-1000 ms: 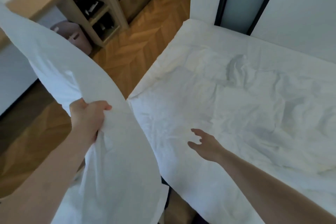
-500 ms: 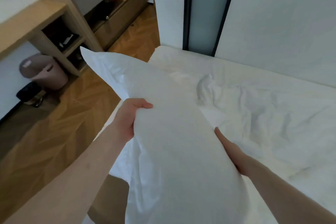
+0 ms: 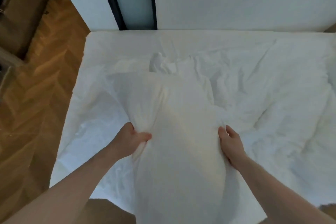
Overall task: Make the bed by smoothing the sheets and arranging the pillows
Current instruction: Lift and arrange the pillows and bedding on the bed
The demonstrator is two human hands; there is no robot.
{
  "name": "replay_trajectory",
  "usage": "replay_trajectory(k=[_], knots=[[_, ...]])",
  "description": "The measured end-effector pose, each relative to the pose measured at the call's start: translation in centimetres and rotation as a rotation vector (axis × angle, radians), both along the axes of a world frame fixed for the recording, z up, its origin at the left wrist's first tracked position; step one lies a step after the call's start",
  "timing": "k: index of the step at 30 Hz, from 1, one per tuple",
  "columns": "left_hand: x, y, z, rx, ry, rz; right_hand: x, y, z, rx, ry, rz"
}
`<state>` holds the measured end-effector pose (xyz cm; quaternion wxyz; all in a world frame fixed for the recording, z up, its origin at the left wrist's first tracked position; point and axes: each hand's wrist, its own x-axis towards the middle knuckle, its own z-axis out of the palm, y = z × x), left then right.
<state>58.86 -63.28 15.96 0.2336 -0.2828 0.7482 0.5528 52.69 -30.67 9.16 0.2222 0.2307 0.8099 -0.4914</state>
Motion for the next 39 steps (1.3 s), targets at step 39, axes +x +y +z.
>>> replay_trajectory(k=[39], knots=[[-7.8, 60.5, -0.6, -0.328, 0.249, -0.968, -2.2, 65.1, 12.8, 0.284, 0.27, -0.387]])
